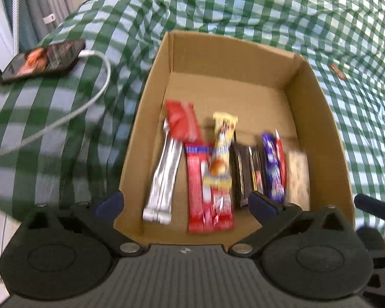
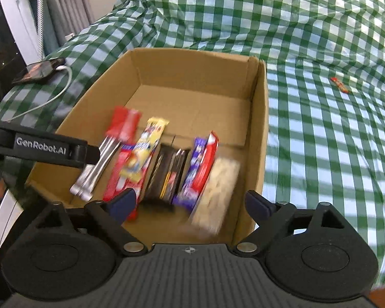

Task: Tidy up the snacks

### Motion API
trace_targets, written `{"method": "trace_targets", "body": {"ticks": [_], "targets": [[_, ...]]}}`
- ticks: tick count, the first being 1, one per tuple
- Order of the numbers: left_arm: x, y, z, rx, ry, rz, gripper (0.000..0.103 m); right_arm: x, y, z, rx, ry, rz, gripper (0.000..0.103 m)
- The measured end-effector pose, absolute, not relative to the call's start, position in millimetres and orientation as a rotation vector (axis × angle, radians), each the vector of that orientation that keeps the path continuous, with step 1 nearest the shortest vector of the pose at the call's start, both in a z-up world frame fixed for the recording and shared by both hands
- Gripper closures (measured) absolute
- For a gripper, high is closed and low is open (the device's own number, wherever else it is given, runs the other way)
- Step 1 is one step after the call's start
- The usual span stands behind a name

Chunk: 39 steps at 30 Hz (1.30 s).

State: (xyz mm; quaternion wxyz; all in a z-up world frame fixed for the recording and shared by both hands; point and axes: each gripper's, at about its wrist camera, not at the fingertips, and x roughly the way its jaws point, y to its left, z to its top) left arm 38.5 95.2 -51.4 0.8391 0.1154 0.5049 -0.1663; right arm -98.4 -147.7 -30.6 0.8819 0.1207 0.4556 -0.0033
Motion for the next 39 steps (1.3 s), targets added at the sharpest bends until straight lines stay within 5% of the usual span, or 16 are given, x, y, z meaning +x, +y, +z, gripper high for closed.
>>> {"method": "trace_targets", "body": {"ticks": [39], "targets": [[-99,136,30,0.214,0.826,-0.411,0.0,-234,-125,49,0.235,0.688,-0.112,0.003]]}}
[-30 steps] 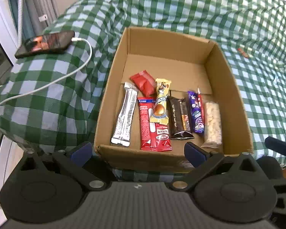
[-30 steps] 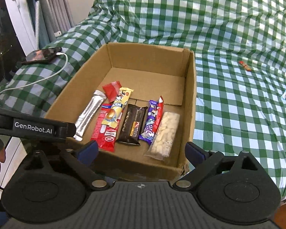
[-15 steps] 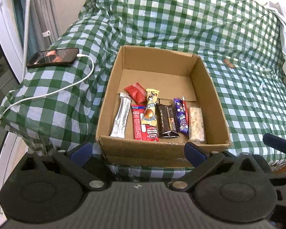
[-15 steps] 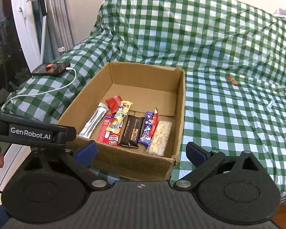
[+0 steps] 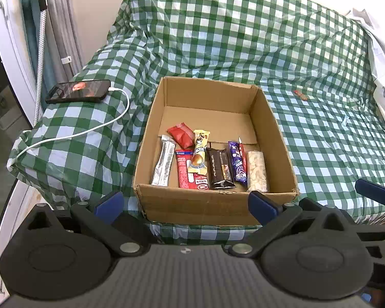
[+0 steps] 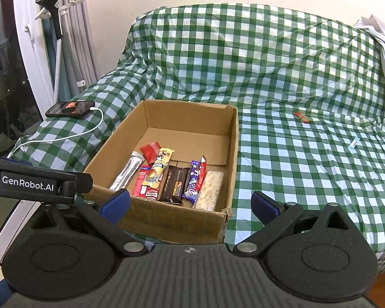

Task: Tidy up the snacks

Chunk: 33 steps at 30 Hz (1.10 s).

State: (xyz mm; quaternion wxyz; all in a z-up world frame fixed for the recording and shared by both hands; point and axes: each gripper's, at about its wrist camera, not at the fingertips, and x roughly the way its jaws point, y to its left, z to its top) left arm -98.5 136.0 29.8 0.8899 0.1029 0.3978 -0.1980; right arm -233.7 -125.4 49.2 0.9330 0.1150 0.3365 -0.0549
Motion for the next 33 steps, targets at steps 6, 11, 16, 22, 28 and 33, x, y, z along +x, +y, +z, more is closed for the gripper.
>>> {"method": "trace_targets", "body": {"ticks": [6,11,16,22,28,33], "targets": [[-105,139,36,0.21,0.811,-0.411,0.0,-241,-126,53,0.236,0.665,-0.12,0.003],[-108,139,37,0.212,0.804,-0.412,0.0,-245,-126,54,0.237,0.659,-0.122,0.003],[-109,139,38,0.21,0.81,-0.414,0.0,-247,-127,54,0.238,0.659,-0.122,0.002],[-110,138,38,0.214,0.811,-0.415,0.0,-249,-128,54,0.239,0.66,-0.12,0.002],[-108,137,36,0.22,0.817,-0.417,0.0,-251,-131,52,0.245,0.664,-0.12,0.002],[-104,136,33,0.224,0.826,-0.419,0.0,-252,-133,50,0.253,0.674,-0.121,0.002]]}}
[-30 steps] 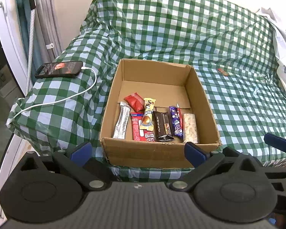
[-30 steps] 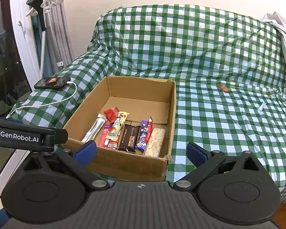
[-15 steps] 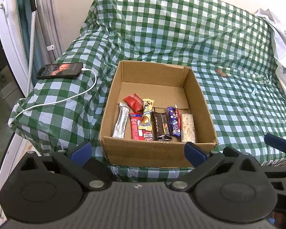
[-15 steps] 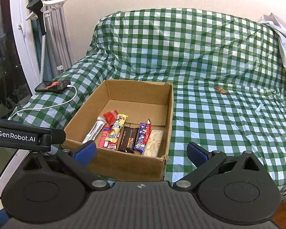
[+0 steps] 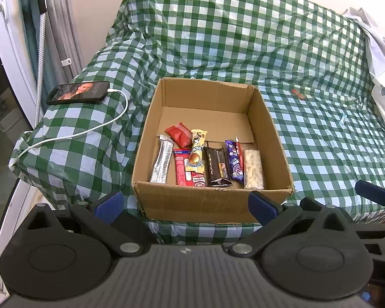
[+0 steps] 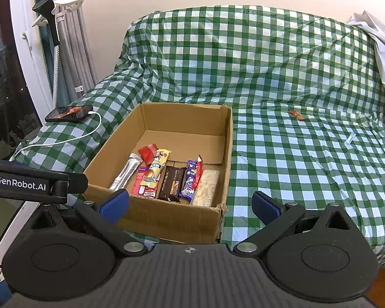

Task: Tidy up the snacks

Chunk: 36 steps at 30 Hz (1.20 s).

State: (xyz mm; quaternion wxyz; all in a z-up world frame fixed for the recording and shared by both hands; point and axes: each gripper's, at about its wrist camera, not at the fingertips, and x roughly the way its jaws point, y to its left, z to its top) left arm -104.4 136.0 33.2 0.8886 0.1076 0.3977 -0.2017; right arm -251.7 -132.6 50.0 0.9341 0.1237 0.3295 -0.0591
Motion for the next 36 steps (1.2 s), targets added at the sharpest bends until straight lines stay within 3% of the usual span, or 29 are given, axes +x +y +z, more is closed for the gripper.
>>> {"method": "trace_targets", "body": {"ticks": [12,19,30,36], "targets": [[-95,121,33,0.243,0.842,-0.424,0.0,-242,-141,42,0.281,0.691,-0.132,0.002],[-88,73,48,0.303,0.806,-0.489,0.0,-239,-176,33,0.322,0.695,-0.199,0.002],[-60,-98,91,0.382,0.66,-0.717,0.0,-245,-334,31,0.314,0.611,-0.494,0.001],[4,-232,64,0.366,0.702,-0.74,0.0,-214,-453,6,0.384,0.545,-0.621,0.001]]}}
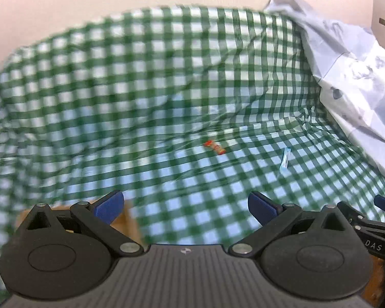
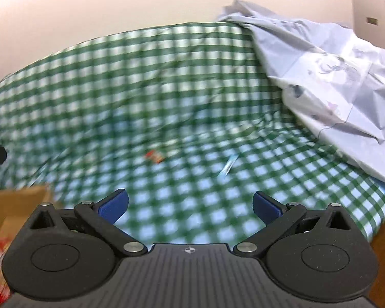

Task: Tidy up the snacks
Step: 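Grasp the red-gold candy with the left tool while the right grasps the blue stick pack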

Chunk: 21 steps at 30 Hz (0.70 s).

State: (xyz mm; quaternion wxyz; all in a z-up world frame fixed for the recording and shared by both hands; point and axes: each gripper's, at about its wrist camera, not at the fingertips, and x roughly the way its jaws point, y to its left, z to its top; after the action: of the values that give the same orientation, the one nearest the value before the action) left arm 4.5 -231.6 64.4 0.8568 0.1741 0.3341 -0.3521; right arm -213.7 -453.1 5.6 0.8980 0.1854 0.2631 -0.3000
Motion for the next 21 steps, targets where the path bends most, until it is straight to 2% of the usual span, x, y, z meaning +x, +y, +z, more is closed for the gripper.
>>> {"method": "trace_targets", "body": {"ticks": [4,9,16,20,21], "targets": [[67,-327,9,0.397,0.79,-0.719,0.0,-153,-520,-38,0.409,0.534,-0.666,0.001],[150,-424,-76,0.402,0.906,-0.68,0.0,-66,-600,-118,0.419,0.566,-0.707,0.001],[243,-518,-172,0.314,1.037,-0.597,0.0,9,-678,-227,0.447,0.638,-0.77,0.001],[260,-554,-203,0.322,1.083,-0.59,0.0,37,-695,-269,0.436,0.73,-0.798,0.0],[261,-561,-207,0.345,1.09,-0.596,0.002,37,-692,-272,0.414,0.694,-0.812,0.001]]}}
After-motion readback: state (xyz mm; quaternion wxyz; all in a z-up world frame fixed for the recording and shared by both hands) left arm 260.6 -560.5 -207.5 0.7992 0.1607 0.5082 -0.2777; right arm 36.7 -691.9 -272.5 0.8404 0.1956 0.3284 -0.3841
